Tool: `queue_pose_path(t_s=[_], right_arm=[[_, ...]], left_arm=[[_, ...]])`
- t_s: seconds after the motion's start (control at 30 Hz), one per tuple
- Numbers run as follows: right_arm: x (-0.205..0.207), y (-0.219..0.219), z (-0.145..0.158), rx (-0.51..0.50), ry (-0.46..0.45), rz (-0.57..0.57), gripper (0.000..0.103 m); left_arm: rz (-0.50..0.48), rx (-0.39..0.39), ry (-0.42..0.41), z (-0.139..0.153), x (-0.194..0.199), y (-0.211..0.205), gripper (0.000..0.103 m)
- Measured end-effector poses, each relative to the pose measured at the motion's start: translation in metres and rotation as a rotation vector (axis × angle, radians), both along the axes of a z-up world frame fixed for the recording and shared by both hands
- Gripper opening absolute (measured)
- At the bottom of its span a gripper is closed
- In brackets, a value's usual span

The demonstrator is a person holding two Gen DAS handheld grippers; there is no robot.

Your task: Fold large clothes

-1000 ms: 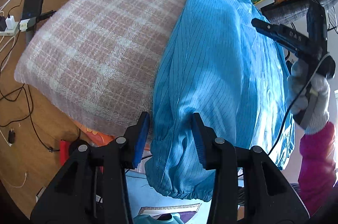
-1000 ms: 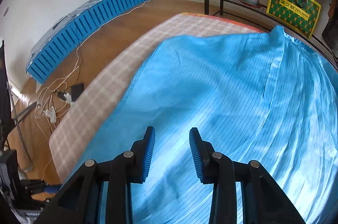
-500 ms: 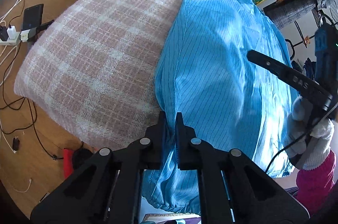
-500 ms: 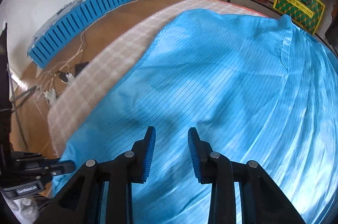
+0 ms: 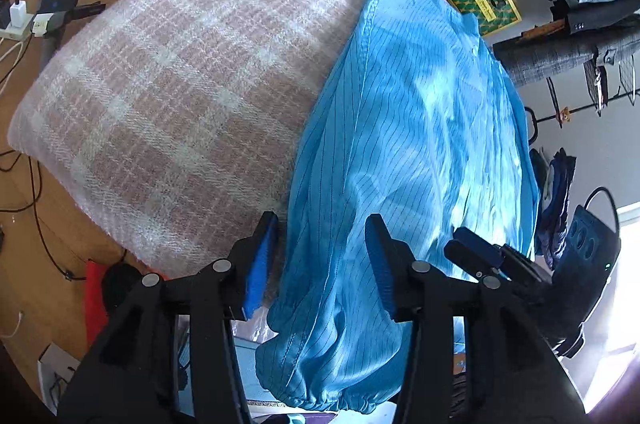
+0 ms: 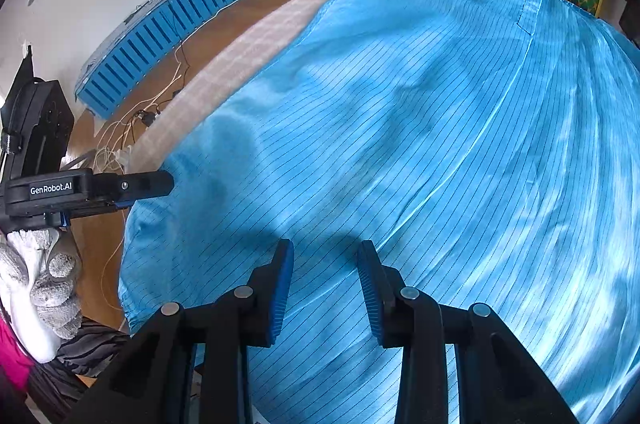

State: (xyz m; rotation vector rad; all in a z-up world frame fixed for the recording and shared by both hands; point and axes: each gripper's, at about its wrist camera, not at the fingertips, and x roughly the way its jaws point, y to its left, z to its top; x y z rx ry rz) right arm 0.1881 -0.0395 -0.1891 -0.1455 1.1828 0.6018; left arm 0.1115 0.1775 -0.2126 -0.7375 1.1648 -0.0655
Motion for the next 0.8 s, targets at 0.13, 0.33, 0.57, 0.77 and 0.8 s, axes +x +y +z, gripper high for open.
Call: queue_pose_path(t_s=[0.13, 0.33, 0.57, 0.77, 0.8], right_arm=[[0.001, -0.002, -0.001, 0.024, 0.008, -0.012, 0.034], [0.005, -0.020, 0.002, 0.108, 0.053, -0.045, 0.038], [0.034, -0.041, 0.041, 0.224, 0.056, -0.129, 0.063], [0.081, 0.003, 0.070, 0.237, 0.067, -0.083, 0.067], [0.091, 0.013, 0.072, 0.238, 0.075, -0.080, 0.067]], left_arm=[[-0.068, 0.081, -0.004, 0.007, 0.006, -0.021, 0.002], [-0.134, 0.250, -0.131, 0.046, 0.002, -0.058, 0.001], [-0.232, 0.408, -0.239, 0.072, -0.003, -0.099, 0.001], [-0.221, 0.390, -0.225, 0.069, 0.000, -0.097, 0.001], [-0.223, 0.393, -0.228, 0.070, 0.001, -0.097, 0.001]])
